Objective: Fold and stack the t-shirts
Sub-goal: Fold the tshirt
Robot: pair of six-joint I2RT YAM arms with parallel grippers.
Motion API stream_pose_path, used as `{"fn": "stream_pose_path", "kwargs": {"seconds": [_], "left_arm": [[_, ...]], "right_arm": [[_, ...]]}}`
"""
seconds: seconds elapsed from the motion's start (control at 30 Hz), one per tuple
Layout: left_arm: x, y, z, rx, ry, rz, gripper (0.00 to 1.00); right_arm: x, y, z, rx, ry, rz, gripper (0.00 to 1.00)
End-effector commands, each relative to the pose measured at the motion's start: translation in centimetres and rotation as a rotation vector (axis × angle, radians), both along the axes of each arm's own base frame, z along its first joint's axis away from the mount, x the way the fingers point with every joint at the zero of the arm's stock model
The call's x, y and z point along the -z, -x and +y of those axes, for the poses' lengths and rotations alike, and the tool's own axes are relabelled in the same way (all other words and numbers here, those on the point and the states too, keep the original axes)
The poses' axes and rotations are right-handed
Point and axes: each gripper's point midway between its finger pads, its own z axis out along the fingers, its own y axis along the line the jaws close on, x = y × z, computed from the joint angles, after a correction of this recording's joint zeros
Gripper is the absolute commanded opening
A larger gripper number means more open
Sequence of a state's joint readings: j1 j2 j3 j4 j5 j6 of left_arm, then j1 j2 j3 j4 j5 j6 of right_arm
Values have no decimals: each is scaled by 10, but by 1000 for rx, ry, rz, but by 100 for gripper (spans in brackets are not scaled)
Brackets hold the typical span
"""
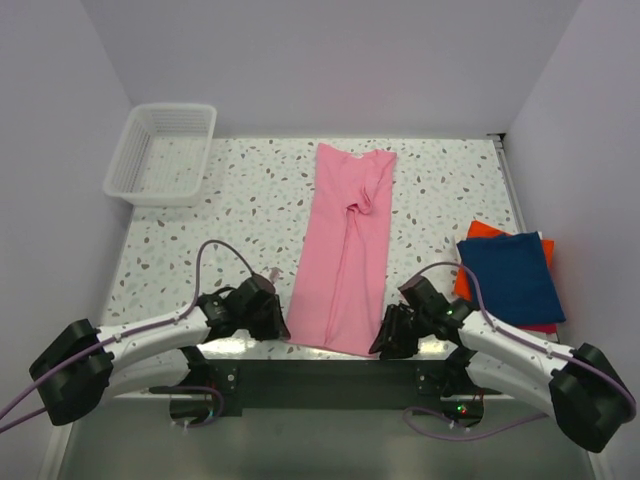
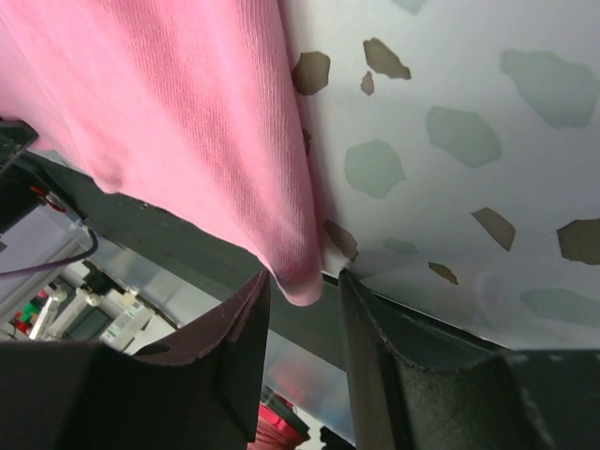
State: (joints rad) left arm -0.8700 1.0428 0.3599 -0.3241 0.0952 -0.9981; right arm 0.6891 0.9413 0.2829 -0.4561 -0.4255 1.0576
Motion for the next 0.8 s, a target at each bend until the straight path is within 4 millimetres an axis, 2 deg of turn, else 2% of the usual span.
{"fn": "stream_pose_path", "kwargs": {"seconds": [0.0, 0.13, 0.2, 0.23, 0.27, 0.37, 0.4, 0.47, 0.5, 0.53, 0.57, 0.6, 0.63, 0.67, 0.77], "left_arm": [[9, 12, 1, 13, 14, 31, 19], [9, 18, -4, 29, 57, 35, 11], [6, 19, -8, 40, 72, 32, 10], [5, 21, -8, 46, 75, 30, 8], [3, 20, -10, 51, 84, 24, 6], [-7, 22, -19, 69, 126, 16, 3], [-11, 22, -23, 79, 143, 10, 2], [-23, 16, -30, 89, 162, -12, 1], [-28, 12, -33, 103, 160, -40, 1], [-40, 1, -38, 100, 160, -81, 0], [-54, -9, -44, 114, 146, -122, 0], [-52, -12, -42, 115, 131, -143, 0], [-68, -26, -48, 105, 123, -189, 0], [-76, -33, -52, 105, 118, -213, 0], [-105, -60, -67, 102, 114, -296, 0]], "right_arm": [[17, 1, -16, 69, 89, 6, 39], [16, -3, -16, 82, 97, -13, 38], [14, -6, -17, 76, 108, -30, 32], [14, -7, -19, 70, 118, -33, 28], [11, -10, -19, 61, 127, -55, 17], [4, -12, -26, 32, 168, -83, 0], [-7, -18, -23, 26, 158, -112, 0], [-17, -17, -27, -2, 176, -126, 0], [-30, -27, -23, 0, 169, -168, 0], [-36, -29, -24, -6, 177, -180, 0], [-50, -40, -21, -7, 181, -230, 0], [-56, -46, -19, -9, 180, -256, 0], [-61, -51, -19, -13, 191, -272, 0], [-72, -60, -14, -25, 189, -303, 0], [-88, -80, -3, -42, 190, -348, 0]]}}
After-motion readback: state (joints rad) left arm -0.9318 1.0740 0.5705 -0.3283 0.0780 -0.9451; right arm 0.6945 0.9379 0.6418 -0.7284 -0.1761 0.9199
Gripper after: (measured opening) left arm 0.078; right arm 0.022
